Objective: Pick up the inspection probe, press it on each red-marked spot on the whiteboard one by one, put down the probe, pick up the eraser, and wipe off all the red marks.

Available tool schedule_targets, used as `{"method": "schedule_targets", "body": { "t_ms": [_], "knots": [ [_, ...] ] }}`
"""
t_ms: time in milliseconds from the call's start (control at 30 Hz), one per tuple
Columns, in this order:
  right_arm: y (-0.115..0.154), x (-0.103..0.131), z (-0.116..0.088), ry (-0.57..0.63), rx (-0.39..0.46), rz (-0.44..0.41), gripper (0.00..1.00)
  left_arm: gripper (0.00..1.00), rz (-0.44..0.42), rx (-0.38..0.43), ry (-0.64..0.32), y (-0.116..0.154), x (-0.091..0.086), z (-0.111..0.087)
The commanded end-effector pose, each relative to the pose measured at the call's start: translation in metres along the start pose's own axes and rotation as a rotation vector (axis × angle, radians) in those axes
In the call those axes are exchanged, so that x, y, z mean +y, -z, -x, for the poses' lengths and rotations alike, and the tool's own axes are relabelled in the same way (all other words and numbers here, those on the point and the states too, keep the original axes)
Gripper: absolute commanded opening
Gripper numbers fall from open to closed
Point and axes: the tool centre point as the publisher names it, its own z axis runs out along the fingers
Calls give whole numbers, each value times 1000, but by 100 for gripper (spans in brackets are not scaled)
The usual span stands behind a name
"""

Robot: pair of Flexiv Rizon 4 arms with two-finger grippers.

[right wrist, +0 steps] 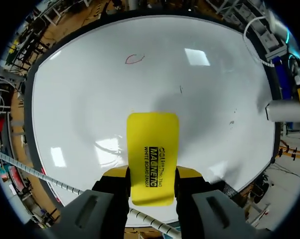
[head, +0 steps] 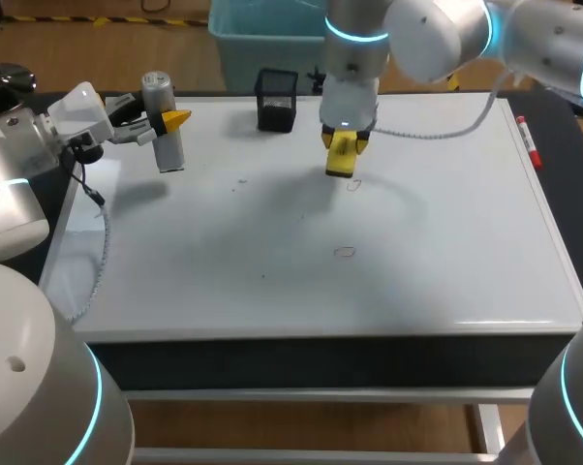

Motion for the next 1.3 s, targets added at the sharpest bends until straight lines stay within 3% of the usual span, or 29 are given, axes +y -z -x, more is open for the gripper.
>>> {"method": "schedule_targets", "body": {
  "t_ms": [33,367,700,1000,1300],
  "knots": [
    [-1,-34,-3,-33,14,6,0,0,-1,-2,-1,0,-1,0],
    [-5,-102,-44,-208,31,14,0,0,-1,-2,-1,0,-1,0],
    [-11,-134,-99,-357,34,24,0,0,-1,-2,-1,0,-1,0],
    [-10,-139,-154,-447,26,23,0,0,-1,-2,-1,0,-1,0],
    [-9,-118,-181,-469,13,23,0,0,-1,-2,-1,0,-1,0]
  ]
}}
